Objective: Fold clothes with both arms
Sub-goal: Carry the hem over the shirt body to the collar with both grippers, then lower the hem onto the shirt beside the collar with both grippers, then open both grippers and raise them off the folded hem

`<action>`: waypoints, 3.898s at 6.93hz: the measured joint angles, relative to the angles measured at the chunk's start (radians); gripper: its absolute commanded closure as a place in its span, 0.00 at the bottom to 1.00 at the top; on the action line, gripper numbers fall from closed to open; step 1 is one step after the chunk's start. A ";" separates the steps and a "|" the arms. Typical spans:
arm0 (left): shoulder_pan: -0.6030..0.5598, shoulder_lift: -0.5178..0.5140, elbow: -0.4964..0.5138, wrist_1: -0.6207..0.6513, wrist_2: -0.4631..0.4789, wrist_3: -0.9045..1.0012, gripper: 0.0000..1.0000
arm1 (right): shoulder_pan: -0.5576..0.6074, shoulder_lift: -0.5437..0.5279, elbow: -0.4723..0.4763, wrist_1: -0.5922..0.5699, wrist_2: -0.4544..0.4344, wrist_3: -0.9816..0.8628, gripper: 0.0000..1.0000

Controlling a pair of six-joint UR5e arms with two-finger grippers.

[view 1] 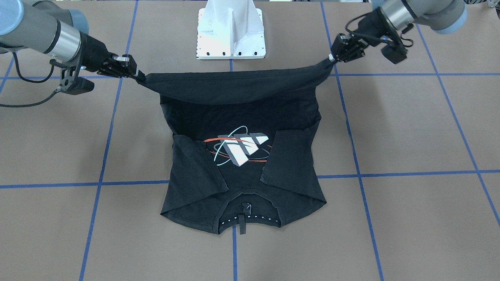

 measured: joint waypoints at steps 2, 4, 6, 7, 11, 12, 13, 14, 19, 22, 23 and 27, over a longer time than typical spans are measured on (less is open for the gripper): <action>-0.110 -0.144 0.186 0.001 -0.027 0.064 1.00 | 0.067 0.125 -0.154 0.000 -0.036 -0.004 1.00; -0.128 -0.289 0.381 -0.009 -0.027 0.073 1.00 | 0.085 0.224 -0.274 0.000 -0.099 -0.005 1.00; -0.127 -0.350 0.490 -0.016 0.010 0.075 1.00 | 0.091 0.287 -0.346 0.000 -0.163 -0.004 1.00; -0.126 -0.370 0.539 -0.022 0.039 0.075 1.00 | 0.096 0.318 -0.386 0.000 -0.186 -0.004 1.00; -0.124 -0.389 0.622 -0.037 0.077 0.075 1.00 | 0.101 0.384 -0.498 0.000 -0.277 -0.003 1.00; -0.124 -0.390 0.634 -0.037 0.093 0.077 1.00 | 0.101 0.389 -0.515 0.000 -0.286 -0.003 1.00; -0.124 -0.392 0.643 -0.037 0.105 0.081 1.00 | 0.101 0.390 -0.525 0.000 -0.293 -0.003 1.00; -0.124 -0.401 0.648 -0.035 0.110 0.085 1.00 | 0.101 0.392 -0.532 0.000 -0.301 -0.003 1.00; -0.124 -0.448 0.652 -0.023 0.166 0.085 0.00 | 0.098 0.422 -0.546 -0.001 -0.329 -0.003 0.00; -0.126 -0.446 0.652 -0.030 0.205 0.089 0.00 | 0.092 0.421 -0.561 -0.002 -0.345 -0.003 0.00; -0.129 -0.446 0.648 -0.030 0.204 0.089 0.00 | 0.084 0.419 -0.555 -0.003 -0.342 0.003 0.00; -0.140 -0.437 0.581 -0.022 0.186 0.087 0.00 | -0.048 0.296 -0.362 -0.028 -0.339 0.038 0.00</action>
